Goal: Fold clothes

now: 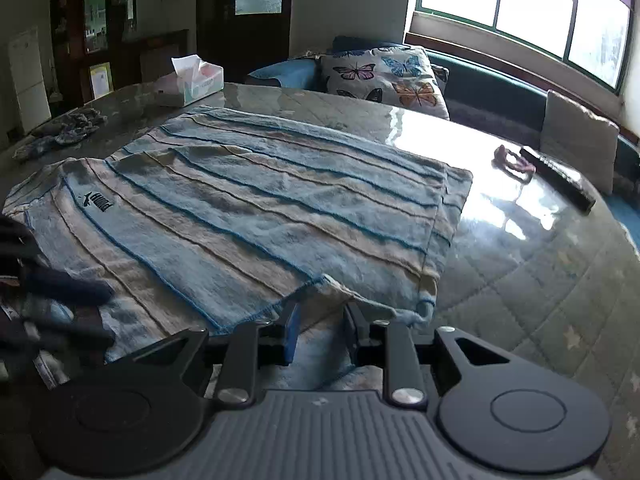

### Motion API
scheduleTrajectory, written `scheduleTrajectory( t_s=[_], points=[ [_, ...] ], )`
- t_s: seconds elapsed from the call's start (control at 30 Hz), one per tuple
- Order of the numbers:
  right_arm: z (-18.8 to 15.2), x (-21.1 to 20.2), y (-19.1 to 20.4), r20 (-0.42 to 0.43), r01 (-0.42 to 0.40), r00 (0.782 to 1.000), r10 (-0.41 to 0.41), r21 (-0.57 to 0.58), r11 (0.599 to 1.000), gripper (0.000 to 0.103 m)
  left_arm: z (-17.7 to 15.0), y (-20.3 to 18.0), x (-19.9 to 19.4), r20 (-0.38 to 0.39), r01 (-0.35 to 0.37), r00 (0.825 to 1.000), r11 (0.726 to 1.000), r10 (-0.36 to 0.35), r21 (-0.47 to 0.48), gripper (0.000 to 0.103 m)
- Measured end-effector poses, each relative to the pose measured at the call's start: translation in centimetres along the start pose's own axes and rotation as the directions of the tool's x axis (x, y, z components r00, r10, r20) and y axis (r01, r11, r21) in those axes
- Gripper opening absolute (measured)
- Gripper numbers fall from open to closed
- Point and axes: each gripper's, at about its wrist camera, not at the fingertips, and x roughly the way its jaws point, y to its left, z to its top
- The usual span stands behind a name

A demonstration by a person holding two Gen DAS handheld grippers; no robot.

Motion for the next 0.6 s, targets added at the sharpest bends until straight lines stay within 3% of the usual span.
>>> scheduleTrajectory(
  t_s=[0.17, 0.3, 0.37, 0.47, 0.6],
  points=[
    [1.4, -0.9, 2.9, 0.018, -0.059, 0.998, 0.061, -0.093, 0.994, 0.035, -1.4, 4.3, -3.3, -0.003, -0.112, 0.994, 0.988, 0.112, -0.106, 0.026],
    [2.8, -0.4, 6.4, 0.006, -0.144, 0.989, 0.147, -0.168, 0.975, 0.04, -3.0, 8.1, -6.1, -0.02, -0.237, 0.971, 0.95, 0.238, -0.202, 0.026],
    [3.5, -0.1, 8.4, 0.0, -0.185, 0.982, 0.189, -0.213, 0.959, 0.04, -4.1, 10.1, -7.6, -0.032, -0.312, 0.949, 0.914, 0.315, -0.26, 0.026],
    [4.6, 0.5, 11.5, -0.018, -0.256, 0.965, 0.261, -0.269, 0.929, 0.04, -5.7, 13.3, -9.8, -0.072, -0.424, 0.901, 0.836, 0.428, -0.348, 0.026],
    [5.9, 1.3, 15.7, -0.043, -0.325, 0.942, 0.331, -0.347, 0.88, 0.04, -7.5, 17.0, -11.9, -0.118, -0.502, 0.855, 0.746, 0.506, -0.437, 0.029]
  ],
)
